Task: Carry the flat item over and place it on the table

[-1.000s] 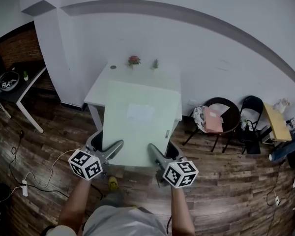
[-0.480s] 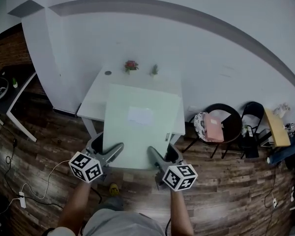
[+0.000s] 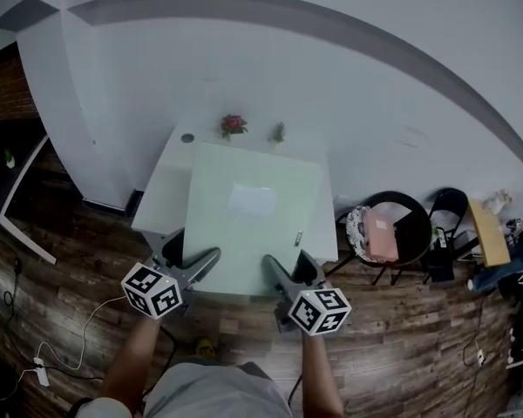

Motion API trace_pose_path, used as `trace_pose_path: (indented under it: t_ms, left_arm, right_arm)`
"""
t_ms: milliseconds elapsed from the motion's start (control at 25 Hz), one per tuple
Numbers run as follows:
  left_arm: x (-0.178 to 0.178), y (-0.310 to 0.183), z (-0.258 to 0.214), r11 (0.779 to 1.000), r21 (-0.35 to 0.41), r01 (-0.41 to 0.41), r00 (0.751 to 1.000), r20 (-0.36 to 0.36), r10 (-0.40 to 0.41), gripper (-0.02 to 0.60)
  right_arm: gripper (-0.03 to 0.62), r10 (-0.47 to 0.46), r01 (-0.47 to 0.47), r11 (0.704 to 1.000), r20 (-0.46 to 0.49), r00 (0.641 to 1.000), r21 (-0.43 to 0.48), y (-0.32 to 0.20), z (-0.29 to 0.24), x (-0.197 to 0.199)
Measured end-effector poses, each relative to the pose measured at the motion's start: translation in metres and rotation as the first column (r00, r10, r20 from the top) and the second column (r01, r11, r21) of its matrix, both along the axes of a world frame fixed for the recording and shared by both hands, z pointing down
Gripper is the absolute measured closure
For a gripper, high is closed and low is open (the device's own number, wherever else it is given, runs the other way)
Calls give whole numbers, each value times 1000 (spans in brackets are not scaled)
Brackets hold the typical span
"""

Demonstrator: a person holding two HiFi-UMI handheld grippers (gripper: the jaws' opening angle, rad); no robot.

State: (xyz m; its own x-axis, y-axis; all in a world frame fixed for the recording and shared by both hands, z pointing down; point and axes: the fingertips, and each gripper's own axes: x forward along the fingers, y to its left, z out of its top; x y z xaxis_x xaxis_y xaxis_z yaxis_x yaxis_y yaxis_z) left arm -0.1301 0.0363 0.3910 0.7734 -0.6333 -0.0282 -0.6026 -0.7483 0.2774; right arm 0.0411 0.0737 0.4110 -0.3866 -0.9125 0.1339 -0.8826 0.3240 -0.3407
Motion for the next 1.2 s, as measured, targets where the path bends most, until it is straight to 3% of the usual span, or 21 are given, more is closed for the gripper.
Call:
trace_pose_path:
  t_ms: [520,1200]
  left_arm:
    - [18,-84,8,998,-24,-54,999,0,54,206]
    - [94,-244,41,994,-104,41,998,48,-36,206]
  right_arm:
    - [247,58,-58,998,5,998,-23,-75,7,16]
    - [246,-33,38,994,54,998,-100,-250,44,94]
